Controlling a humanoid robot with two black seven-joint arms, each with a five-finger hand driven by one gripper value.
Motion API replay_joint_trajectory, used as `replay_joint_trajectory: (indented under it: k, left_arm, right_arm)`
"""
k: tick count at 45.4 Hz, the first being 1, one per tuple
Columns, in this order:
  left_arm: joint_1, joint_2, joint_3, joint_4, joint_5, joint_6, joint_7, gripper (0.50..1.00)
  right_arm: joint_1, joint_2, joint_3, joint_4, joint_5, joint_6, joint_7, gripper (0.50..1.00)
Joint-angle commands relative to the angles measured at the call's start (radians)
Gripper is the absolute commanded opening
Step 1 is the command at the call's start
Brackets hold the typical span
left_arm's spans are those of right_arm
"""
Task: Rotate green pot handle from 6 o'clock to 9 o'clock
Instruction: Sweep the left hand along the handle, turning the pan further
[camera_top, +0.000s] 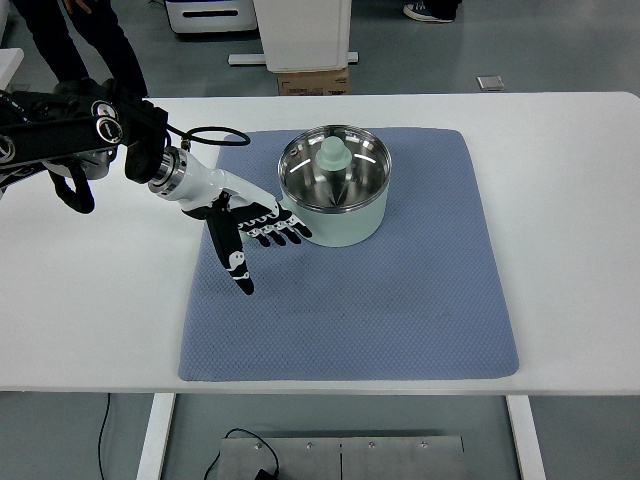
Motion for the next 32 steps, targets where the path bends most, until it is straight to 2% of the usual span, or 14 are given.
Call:
replay_joint_trajectory:
  k: [1,11,32]
  left_arm:
    - [-0.007,0.003,0.014,0.001,0.004,0.000,0.001,1.000]
    - [-0.009,0.021,0.023,0.013,0.022,0.000,0.001,1.000]
    - [0.003,0.037,0.025,0.129,0.024,0.000,-0.001,1.000]
  right_arm:
    - [0.000,0.000,0.000,0.000,0.000,0.000,0.000,1.000]
    - [0.000,0.000,0.001,0.001,0.000,0.000,0.000,1.000]
    - [0.000,0.000,0.000,0.000,0.000,0.000,0.000,1.000]
